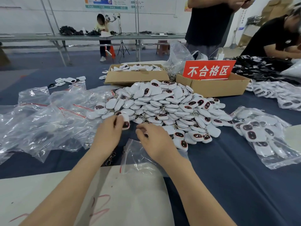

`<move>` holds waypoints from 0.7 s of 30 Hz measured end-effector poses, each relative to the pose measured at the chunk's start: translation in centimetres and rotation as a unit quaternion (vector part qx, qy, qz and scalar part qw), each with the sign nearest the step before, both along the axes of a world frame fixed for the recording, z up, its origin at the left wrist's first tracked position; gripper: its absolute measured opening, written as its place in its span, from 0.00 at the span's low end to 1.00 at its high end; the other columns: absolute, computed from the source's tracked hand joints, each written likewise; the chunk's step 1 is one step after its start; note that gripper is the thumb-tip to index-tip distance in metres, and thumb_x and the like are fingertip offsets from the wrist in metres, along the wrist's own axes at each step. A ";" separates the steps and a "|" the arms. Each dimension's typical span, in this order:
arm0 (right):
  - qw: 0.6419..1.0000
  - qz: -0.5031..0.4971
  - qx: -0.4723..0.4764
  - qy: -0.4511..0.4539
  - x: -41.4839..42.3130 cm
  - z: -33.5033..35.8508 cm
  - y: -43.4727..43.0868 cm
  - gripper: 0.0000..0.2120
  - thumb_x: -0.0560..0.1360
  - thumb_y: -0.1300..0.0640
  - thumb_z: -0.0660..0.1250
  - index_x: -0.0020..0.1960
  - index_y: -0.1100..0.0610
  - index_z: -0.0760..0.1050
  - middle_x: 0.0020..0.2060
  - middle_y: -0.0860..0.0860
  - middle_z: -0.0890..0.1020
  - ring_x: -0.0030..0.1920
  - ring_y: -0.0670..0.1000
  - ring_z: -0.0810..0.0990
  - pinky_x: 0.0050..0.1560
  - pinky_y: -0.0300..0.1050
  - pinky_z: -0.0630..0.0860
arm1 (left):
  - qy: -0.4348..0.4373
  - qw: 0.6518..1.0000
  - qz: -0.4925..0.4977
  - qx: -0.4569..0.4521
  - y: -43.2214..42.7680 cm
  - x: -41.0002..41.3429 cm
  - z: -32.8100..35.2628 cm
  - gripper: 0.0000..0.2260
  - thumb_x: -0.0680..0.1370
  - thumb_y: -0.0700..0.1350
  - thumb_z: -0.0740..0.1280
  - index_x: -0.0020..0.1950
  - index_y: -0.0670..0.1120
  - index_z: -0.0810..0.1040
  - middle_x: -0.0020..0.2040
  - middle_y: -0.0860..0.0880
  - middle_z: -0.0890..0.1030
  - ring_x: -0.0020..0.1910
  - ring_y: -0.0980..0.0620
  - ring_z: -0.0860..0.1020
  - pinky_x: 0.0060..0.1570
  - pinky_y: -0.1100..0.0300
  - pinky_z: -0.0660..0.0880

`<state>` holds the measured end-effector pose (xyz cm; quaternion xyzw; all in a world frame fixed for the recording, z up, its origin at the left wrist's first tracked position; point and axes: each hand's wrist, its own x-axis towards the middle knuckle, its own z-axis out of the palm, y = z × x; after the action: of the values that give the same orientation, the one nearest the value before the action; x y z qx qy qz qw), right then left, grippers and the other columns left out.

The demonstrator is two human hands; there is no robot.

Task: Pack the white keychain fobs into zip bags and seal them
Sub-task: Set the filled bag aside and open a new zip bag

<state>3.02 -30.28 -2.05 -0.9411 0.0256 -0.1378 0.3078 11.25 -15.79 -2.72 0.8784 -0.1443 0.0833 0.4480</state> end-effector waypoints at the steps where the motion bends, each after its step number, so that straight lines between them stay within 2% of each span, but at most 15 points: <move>1: 0.999 0.008 0.050 -0.014 0.0 0.4 0.2 0.15 0.83 0.48 0.59 0.65 0.52 0.76 0.56 0.47 0.83 0.59 0.50 0.79 0.62 0.50 0.73 | 0.069 0.988 -0.015 -0.136 0.5 -0.7 0.2 0.15 0.85 0.47 0.59 0.41 0.44 0.78 0.33 0.49 0.81 0.33 0.52 0.78 0.32 0.62 0.74; 3: 0.983 0.042 0.179 -0.020 0.3 0.9 1.1 0.12 0.82 0.48 0.63 0.61 0.51 0.78 0.47 0.40 0.82 0.52 0.43 0.80 0.59 0.45 0.76 | 0.161 0.935 -0.067 -0.307 1.3 -2.7 0.2 0.10 0.84 0.43 0.63 0.48 0.41 0.82 0.40 0.47 0.86 0.38 0.54 0.83 0.38 0.67 0.79; 4: 0.971 0.055 0.232 -0.017 0.5 1.0 1.5 0.10 0.81 0.49 0.65 0.60 0.51 0.78 0.44 0.38 0.81 0.50 0.42 0.80 0.58 0.43 0.77 | 0.180 0.914 -0.084 -0.354 1.6 -3.5 -0.1 0.08 0.83 0.41 0.64 0.51 0.40 0.82 0.43 0.45 0.87 0.41 0.53 0.85 0.41 0.66 0.80; 6: 0.952 0.061 0.299 -0.014 1.0 0.7 2.0 0.08 0.80 0.53 0.67 0.58 0.51 0.80 0.44 0.40 0.82 0.50 0.41 0.81 0.58 0.42 0.78 | 0.186 0.890 -0.085 -0.409 2.2 -4.8 -1.0 0.06 0.82 0.39 0.65 0.53 0.38 0.81 0.43 0.44 0.86 0.42 0.52 0.85 0.43 0.66 0.80; 8: 0.941 0.068 0.331 -0.006 1.3 0.2 2.2 0.07 0.79 0.55 0.69 0.56 0.50 0.81 0.45 0.43 0.84 0.49 0.41 0.82 0.57 0.41 0.78 | 0.176 0.888 -0.077 -0.417 2.5 -5.2 -1.7 0.05 0.81 0.38 0.66 0.53 0.39 0.81 0.42 0.45 0.86 0.41 0.52 0.84 0.43 0.65 0.80; 10: 0.934 0.079 0.348 -0.010 1.4 -0.3 2.1 0.07 0.78 0.56 0.70 0.55 0.51 0.82 0.46 0.44 0.85 0.48 0.40 0.83 0.55 0.41 0.80 | 0.169 0.894 -0.087 -0.405 2.5 -5.4 -1.9 0.06 0.81 0.37 0.67 0.57 0.41 0.80 0.44 0.45 0.86 0.41 0.51 0.83 0.42 0.64 0.80; 13: 0.922 0.097 0.374 -0.035 1.3 -0.9 1.9 0.08 0.79 0.59 0.70 0.56 0.51 0.83 0.44 0.43 0.86 0.45 0.40 0.84 0.48 0.37 0.79 | 0.171 0.894 -0.086 -0.406 2.5 -5.4 -2.2 0.16 0.80 0.40 0.69 0.65 0.55 0.77 0.47 0.43 0.86 0.44 0.48 0.85 0.42 0.58 0.82; 15: 0.921 0.112 0.370 -0.051 1.4 -1.1 1.9 0.09 0.79 0.60 0.69 0.57 0.50 0.82 0.43 0.40 0.86 0.43 0.39 0.84 0.46 0.32 0.78 | 0.156 0.915 -0.071 -0.365 2.6 -5.2 -2.4 0.14 0.79 0.45 0.71 0.62 0.60 0.79 0.48 0.43 0.86 0.48 0.45 0.86 0.49 0.52 0.82; 17: 0.924 0.115 0.358 -0.071 1.5 -1.3 1.9 0.12 0.79 0.62 0.68 0.58 0.49 0.81 0.45 0.40 0.85 0.46 0.40 0.84 0.48 0.33 0.79 | 0.151 0.919 -0.064 -0.359 2.6 -5.1 -2.5 0.06 0.79 0.47 0.71 0.55 0.56 0.83 0.50 0.46 0.87 0.51 0.44 0.86 0.54 0.49 0.81; 19: 0.923 0.116 0.359 -0.072 1.7 -1.4 2.1 0.12 0.79 0.60 0.69 0.58 0.46 0.80 0.49 0.43 0.85 0.49 0.42 0.84 0.51 0.37 0.80 | 0.159 0.913 -0.040 -0.373 2.5 -4.9 -2.6 0.03 0.80 0.47 0.71 0.49 0.54 0.84 0.48 0.49 0.86 0.51 0.44 0.85 0.54 0.50 0.81; 21: 0.928 0.129 0.347 -0.051 1.7 -1.7 2.3 0.10 0.79 0.56 0.69 0.56 0.42 0.79 0.49 0.42 0.86 0.49 0.41 0.84 0.51 0.36 0.79 | 0.178 0.893 -0.026 -0.412 2.4 -4.8 -2.6 0.05 0.80 0.45 0.70 0.48 0.54 0.84 0.47 0.48 0.86 0.47 0.48 0.85 0.49 0.56 0.82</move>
<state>4.76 -28.00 -3.73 -0.7626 -0.0659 -0.1268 0.6308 6.44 -13.35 -5.35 0.6113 -0.0373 -0.0342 0.7898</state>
